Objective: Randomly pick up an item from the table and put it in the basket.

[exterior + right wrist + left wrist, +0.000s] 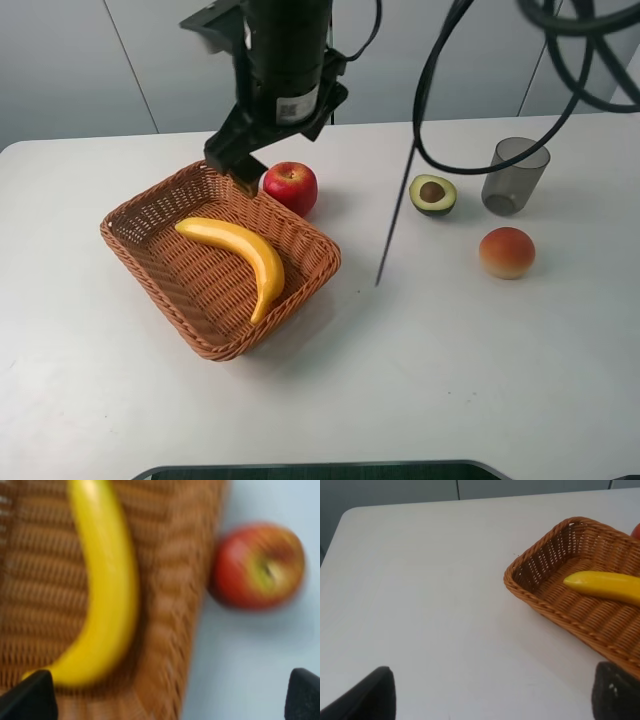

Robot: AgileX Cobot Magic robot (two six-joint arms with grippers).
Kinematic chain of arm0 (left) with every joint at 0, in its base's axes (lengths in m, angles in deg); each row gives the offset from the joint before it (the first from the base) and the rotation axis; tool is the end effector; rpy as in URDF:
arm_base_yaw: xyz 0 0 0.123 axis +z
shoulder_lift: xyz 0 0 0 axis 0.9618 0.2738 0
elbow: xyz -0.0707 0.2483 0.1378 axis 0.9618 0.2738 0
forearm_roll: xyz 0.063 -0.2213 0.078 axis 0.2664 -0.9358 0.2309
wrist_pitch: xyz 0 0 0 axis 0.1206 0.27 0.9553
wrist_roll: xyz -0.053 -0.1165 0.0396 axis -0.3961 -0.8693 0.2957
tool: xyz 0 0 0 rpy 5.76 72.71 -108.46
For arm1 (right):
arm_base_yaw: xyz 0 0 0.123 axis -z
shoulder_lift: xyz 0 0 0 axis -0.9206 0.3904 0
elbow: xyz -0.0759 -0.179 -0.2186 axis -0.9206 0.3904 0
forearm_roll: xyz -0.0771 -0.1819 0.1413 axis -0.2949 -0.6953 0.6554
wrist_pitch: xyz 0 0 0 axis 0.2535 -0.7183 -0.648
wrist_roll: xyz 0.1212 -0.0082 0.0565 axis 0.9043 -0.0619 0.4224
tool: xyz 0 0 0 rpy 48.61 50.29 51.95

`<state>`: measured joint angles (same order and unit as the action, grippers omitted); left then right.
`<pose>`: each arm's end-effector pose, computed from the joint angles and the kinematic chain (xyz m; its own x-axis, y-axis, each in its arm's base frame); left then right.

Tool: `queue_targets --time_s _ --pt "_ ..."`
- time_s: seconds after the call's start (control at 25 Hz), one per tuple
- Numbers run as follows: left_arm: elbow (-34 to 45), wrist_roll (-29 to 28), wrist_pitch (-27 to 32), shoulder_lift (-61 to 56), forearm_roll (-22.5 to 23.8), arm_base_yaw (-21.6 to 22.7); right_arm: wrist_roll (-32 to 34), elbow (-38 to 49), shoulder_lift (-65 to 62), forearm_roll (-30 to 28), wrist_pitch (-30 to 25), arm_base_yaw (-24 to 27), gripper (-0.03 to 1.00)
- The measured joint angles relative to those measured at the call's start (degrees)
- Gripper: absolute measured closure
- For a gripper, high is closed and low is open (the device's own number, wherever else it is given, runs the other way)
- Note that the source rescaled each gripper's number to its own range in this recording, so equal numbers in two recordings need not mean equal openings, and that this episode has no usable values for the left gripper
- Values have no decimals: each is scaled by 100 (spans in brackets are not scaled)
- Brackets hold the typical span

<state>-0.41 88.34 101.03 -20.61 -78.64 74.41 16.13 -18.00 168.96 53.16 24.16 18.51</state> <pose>0.0154 0.0009 0.2544 -0.4630 0.0011 -0.8864 -0.0093 0.9999 0.0061 0.2912 0.3106 0.2185 -0.6349 -0.7255 -0.2655 -0.7330 0.6743 -0.0898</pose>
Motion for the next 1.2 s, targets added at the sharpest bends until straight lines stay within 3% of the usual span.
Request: queue_targets --time_s 0.28,0.72,1.0,1.2 --pt "0 0 0 0 0 0 357 1752 -1348 654 251 925 -1" --pt "0 0 0 0 0 0 501 4105 -3970 842 436 2894 -3" --pt "0 0 0 0 0 0 454 4833 -5630 698 190 3974 -3" --pt "0 0 0 0 0 0 418 4898 -6803 525 -232 4162 -3"
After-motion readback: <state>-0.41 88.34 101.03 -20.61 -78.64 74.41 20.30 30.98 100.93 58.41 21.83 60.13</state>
